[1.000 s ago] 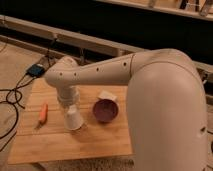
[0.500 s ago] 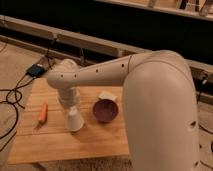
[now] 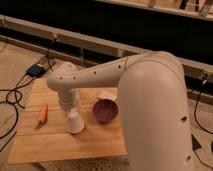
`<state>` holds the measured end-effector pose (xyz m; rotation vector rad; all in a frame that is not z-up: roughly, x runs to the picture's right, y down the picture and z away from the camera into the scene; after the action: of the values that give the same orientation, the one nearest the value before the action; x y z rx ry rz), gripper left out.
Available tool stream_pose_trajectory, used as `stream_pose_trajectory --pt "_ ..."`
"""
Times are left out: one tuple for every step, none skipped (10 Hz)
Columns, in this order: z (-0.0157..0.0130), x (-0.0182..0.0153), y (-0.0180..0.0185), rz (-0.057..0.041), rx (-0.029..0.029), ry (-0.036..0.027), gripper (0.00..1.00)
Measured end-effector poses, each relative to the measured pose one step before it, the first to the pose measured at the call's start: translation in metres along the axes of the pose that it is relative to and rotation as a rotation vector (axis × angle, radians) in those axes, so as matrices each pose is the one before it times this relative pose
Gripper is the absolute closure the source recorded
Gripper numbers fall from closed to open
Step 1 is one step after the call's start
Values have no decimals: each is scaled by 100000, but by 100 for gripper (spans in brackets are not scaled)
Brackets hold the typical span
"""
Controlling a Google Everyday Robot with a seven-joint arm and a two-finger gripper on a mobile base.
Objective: Place the ceramic cup over the eraser
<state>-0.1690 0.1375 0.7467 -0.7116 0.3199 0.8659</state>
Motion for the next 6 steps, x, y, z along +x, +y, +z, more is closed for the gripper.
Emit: stream_pose_trajectory --pt "179 -13 82 -261 138 561 20" --pt "183 -22 32 -130 172 589 20" --pt "95 -21 53 -75 26 322 20" --pt "102 -115 1 36 123 310 20" --pt "80 -54 -35 115 138 316 20" --pt "60 -50 -12 150 130 198 20"
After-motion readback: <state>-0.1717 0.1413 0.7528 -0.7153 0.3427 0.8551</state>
